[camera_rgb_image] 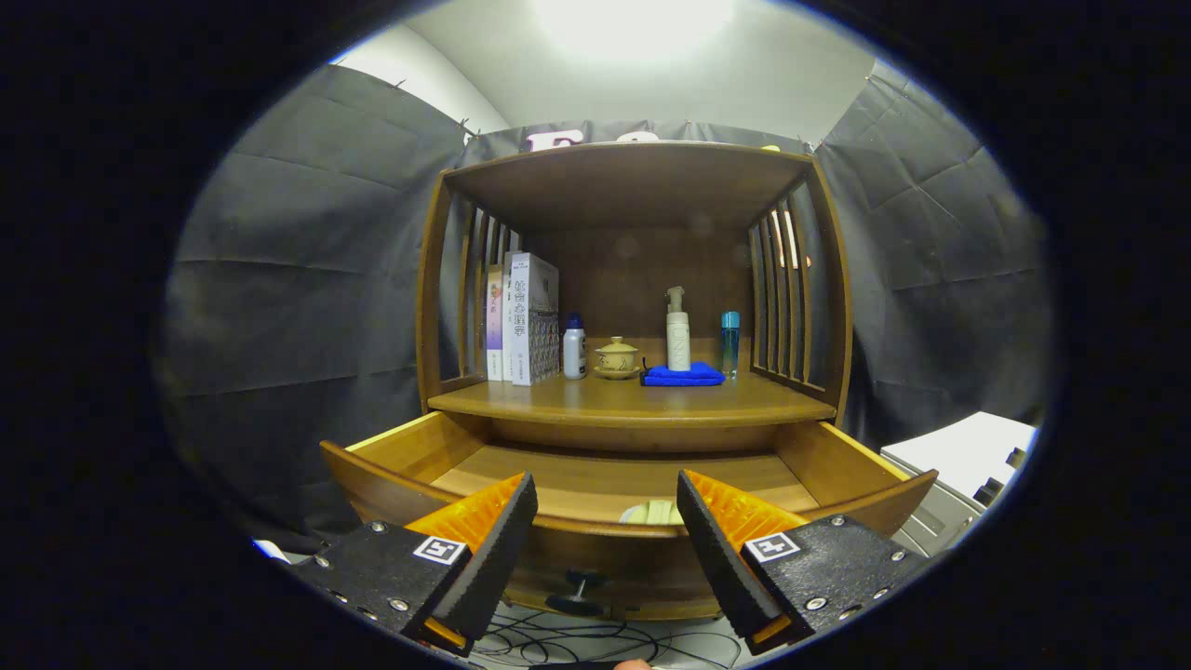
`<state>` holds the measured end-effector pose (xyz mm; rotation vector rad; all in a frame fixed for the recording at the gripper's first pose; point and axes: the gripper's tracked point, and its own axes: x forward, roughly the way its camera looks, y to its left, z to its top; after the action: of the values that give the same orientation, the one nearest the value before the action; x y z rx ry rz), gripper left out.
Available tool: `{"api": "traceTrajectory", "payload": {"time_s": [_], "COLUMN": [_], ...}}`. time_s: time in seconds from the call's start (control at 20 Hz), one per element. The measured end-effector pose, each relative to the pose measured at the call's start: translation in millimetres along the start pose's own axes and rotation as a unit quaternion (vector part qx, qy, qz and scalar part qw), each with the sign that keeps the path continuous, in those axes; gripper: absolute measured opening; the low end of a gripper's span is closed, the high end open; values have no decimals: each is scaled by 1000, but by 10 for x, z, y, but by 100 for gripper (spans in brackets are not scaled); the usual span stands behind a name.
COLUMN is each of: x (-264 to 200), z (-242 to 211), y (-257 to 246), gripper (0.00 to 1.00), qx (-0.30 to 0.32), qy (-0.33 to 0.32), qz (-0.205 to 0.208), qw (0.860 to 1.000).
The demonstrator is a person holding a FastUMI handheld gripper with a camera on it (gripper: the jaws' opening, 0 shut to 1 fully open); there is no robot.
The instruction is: Pull open the drawer, take out the items inside it, and place them on the countertop above the cabinet.
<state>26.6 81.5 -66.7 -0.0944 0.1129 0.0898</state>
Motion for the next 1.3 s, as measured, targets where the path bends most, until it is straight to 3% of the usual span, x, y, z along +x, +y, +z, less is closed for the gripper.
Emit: {"api": "traceTrajectory", "payload": {"time_s": [0.35,0.6,0.95,1.15,1.3], "x": [494,834,1112,1129,1075], "z": [127,-17,-544,-751,-870], "y": [-62,-253,-439,-526,-532], "gripper": [94,93,93,93,86], "qx": [16,43,33,57,60], "qy": [57,123,239,284,318], "qz": [7,1,1,-6,1], "qw": [998,991,970,957,946]}}
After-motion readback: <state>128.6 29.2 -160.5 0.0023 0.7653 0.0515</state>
